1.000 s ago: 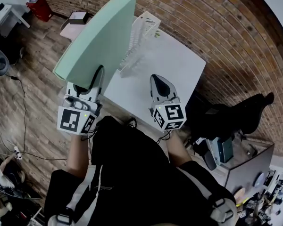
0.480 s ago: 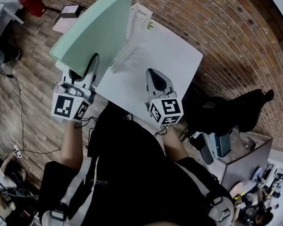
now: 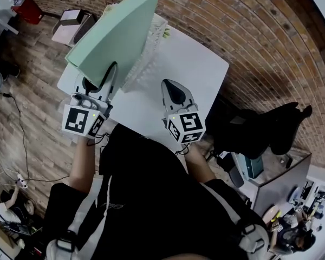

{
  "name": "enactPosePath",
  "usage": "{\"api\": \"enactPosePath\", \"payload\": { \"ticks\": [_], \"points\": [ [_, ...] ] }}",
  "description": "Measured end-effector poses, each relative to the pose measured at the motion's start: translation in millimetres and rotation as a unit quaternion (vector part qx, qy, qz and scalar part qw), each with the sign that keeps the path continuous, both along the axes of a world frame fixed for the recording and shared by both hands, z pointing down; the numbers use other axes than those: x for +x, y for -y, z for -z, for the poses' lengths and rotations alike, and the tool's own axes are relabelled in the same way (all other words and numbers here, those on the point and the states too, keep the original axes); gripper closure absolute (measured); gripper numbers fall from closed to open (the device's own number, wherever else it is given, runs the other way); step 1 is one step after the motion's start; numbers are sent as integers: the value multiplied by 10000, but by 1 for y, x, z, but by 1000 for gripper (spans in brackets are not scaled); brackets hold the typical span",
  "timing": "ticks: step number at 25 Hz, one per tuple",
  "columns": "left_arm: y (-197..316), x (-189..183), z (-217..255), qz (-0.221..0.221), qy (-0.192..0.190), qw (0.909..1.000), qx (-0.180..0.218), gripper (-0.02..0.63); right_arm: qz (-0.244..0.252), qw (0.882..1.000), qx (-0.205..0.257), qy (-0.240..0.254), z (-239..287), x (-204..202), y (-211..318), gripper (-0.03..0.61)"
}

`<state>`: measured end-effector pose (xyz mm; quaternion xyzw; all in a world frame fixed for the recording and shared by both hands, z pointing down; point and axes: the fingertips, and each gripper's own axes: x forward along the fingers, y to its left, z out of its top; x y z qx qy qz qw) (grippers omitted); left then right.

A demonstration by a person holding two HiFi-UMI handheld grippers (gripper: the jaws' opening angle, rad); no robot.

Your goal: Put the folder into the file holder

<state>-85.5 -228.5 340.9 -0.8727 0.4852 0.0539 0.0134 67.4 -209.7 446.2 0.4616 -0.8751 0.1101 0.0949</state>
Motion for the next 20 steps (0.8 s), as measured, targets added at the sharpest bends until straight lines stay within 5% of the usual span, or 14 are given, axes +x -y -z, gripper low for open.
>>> {"api": "enactPosePath", "payload": {
  "ticks": [20],
  "points": [
    [38,17,-27,-275,-4,9994,-231,482,-50,9997,-220,-59,-18,2,32,569]
  ]
}}
